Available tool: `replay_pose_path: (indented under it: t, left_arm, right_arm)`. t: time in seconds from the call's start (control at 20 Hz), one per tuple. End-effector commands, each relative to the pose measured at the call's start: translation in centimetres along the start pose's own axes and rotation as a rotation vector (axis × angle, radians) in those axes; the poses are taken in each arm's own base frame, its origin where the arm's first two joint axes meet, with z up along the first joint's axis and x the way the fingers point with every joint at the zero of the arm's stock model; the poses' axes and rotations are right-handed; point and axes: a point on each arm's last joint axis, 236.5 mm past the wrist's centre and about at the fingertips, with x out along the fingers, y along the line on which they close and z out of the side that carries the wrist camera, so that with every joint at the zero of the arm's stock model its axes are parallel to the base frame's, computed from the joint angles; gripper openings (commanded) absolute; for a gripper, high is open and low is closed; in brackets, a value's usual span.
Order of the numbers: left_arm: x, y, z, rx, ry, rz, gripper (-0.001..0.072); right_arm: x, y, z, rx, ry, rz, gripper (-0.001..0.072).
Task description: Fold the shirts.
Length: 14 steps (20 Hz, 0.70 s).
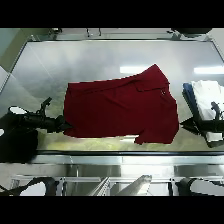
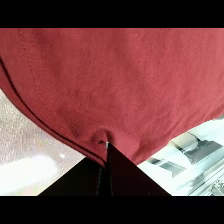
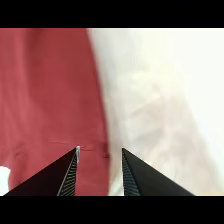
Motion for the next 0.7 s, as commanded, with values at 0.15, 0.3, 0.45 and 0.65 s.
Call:
replay_pose_path:
  t: [0.15, 0.3, 0.45, 0.65]
  left_arm:
    - [0.0, 0.0, 0.2, 0.001, -0.008, 0.000, 0.0029]
    - [0.0, 0.0, 0.2, 0.001, -0.009, 0.000, 0.0029]
    - [0.0, -0.1, 0.2, 0.000, -0.007, -0.001, 0.0029]
    - [-0.9, -1.2, 0.3, 0.007, 0.008, -0.042, 0.0028]
  right_arm:
    - [2.6, -0.2, -1.0, 0.006, 0.072, 0.038, 0.0322]
    - [3.9, 1.4, -0.3, -0.036, 0.053, 0.049, 0.0320]
    - [4.4, 2.7, 0.5, -0.049, 0.032, 0.070, 0.0080]
    - [2.5, 5.6, 0.5, -0.114, 0.056, 0.135, 0.0015]
